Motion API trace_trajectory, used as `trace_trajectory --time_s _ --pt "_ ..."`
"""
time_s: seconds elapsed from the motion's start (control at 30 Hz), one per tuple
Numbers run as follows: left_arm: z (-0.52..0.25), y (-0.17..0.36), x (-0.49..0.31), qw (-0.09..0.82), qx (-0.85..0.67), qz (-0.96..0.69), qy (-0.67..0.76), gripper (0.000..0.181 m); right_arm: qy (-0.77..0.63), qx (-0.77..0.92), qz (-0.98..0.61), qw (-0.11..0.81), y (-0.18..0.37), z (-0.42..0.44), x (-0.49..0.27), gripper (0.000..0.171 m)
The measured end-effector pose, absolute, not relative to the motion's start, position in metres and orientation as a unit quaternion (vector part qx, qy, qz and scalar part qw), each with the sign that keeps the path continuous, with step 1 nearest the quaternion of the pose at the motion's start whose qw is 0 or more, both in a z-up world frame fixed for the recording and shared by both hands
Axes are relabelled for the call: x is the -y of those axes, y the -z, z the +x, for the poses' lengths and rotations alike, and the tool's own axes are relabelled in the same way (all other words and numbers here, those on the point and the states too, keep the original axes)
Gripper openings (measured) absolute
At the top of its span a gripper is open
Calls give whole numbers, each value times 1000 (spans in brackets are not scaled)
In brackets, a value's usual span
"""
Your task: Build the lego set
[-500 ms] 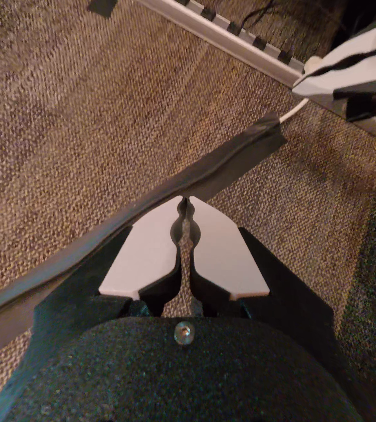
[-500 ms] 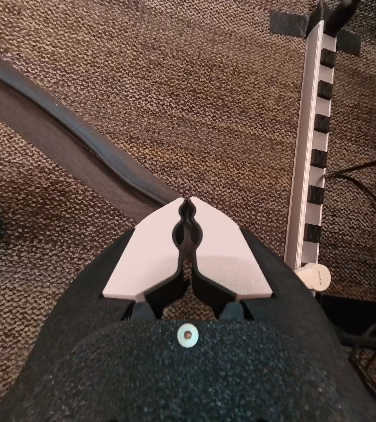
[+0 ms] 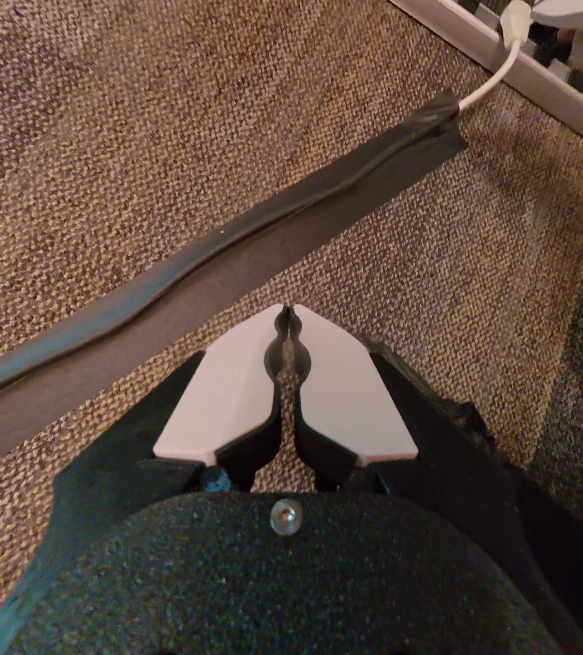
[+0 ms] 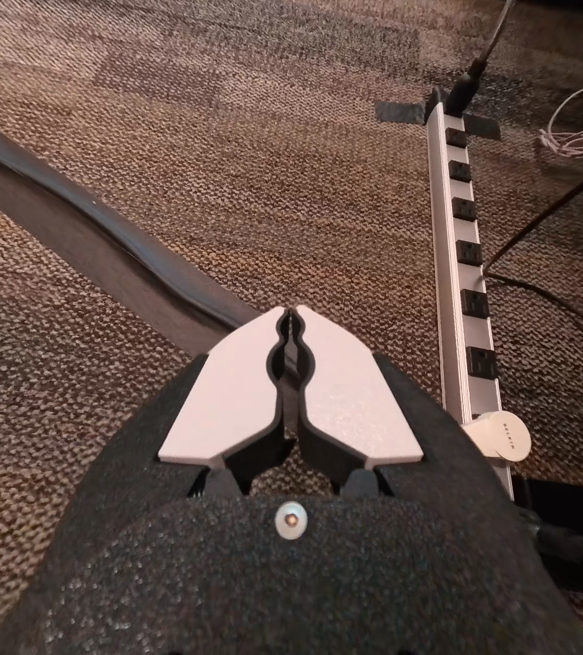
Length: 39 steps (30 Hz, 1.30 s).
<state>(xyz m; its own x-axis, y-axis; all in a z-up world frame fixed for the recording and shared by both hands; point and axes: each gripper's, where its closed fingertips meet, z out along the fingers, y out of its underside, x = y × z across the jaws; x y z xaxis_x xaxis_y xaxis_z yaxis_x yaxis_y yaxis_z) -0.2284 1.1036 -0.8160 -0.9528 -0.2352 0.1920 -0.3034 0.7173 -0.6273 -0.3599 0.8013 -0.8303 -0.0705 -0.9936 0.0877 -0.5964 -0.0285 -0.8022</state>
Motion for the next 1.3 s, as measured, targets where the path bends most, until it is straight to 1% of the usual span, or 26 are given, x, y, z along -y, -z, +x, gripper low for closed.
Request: trace_trajectory --time_s 0.13,0.3,0.53,0.77,0.9,1.23,1.3 --pt "-232 831 -1130 66 933 142 -324 2 346 -639 -628 279 843 -361 -799 7" --pt "-235 843 -1155 91 927 183 -314 10 324 -639 -639 281 857 -353 -808 17" --pt "-242 843 -1165 89 925 180 -323 22 301 -607 -670 303 863 -330 -839 20" --pt "-254 846 -1175 103 916 204 -330 27 288 -580 -696 311 858 -321 -860 23" --pt "-256 844 -1168 110 911 207 -340 25 292 -575 -699 311 853 -321 -862 23" --pt "-260 812 -1123 105 900 146 -398 0 315 -590 -678 305 836 -344 -850 24" --pt "-262 806 -1112 105 899 131 -405 0 325 -592 -673 302 830 -349 -844 24"
